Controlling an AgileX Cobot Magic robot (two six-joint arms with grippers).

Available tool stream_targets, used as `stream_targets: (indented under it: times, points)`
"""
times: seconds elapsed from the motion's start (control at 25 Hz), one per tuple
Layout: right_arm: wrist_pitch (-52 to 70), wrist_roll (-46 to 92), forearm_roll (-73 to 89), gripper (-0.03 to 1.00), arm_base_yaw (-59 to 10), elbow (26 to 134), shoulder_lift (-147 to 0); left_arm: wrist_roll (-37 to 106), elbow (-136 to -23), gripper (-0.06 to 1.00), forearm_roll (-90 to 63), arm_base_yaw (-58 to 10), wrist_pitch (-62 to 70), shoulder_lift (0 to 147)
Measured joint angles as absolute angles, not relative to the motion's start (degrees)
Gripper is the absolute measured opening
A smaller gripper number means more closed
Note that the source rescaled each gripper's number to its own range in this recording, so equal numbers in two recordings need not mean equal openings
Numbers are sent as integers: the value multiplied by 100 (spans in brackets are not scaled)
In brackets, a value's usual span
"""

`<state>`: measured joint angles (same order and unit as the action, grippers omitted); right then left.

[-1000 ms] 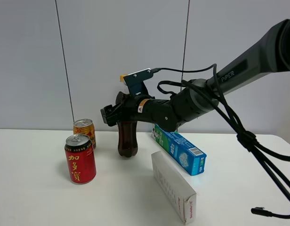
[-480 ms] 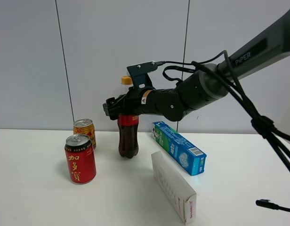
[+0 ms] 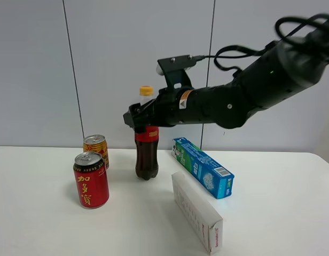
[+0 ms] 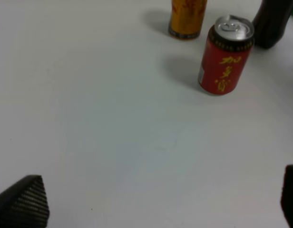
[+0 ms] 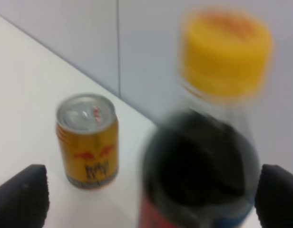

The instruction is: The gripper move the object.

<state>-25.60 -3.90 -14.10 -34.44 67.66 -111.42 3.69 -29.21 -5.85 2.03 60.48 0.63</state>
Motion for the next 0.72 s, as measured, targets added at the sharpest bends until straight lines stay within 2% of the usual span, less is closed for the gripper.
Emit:
stream_targets:
  times: [0.24,0.72]
  points:
    - [-1894,-390,-1429,88,-3455,6484,-9877,369,-2921,100,-585,203,6048,63]
    - [1991,-346,-1425,87,-3513,6482,-6888,369,-2921,100,-585,203,6048,63]
